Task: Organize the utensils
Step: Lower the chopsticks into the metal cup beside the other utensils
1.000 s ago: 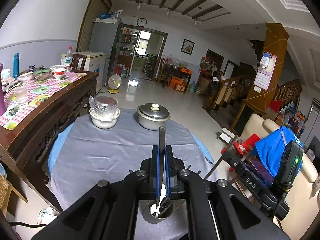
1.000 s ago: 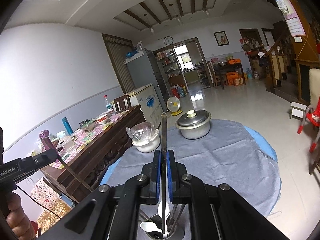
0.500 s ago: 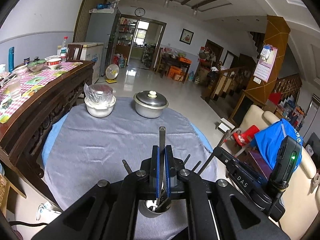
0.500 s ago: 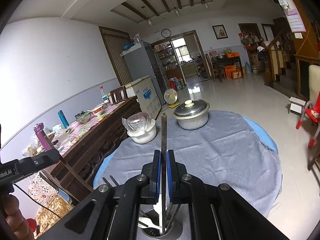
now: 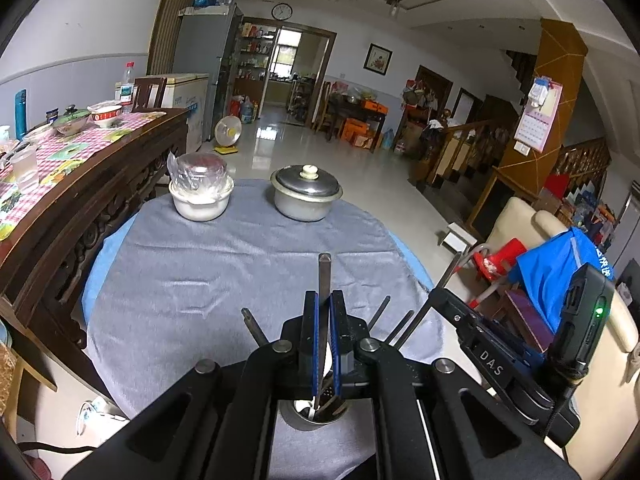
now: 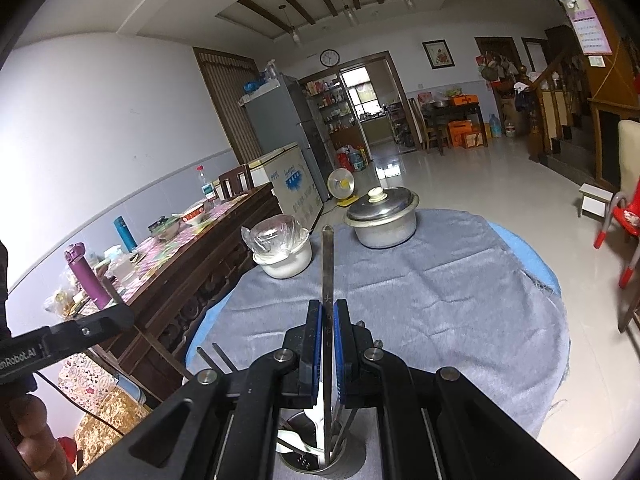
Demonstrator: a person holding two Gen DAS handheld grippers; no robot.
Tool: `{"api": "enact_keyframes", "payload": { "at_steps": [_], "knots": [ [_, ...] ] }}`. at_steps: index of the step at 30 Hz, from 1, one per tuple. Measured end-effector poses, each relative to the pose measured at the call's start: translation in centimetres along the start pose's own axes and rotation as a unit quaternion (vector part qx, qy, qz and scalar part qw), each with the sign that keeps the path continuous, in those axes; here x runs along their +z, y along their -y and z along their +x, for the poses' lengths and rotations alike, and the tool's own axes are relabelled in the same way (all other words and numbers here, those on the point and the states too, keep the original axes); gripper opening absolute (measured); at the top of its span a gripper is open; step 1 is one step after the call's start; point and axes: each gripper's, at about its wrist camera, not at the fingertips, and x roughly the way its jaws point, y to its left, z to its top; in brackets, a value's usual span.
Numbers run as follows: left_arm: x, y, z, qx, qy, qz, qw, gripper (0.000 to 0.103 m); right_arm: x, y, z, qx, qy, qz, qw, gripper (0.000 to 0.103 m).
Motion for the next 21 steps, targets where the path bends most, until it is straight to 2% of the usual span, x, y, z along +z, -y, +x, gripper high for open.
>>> {"api": "enact_keyframes", "payload": {
  "at_steps": [21],
  "knots": [
    [-1.4, -0.4, 1.7, 0.031, -0.015, 0.003, 0.9994, 0.005, -1.4, -0.4, 1.4, 0.006, -0.025, 0.002, 1.0, 0.006]
  ]
}}
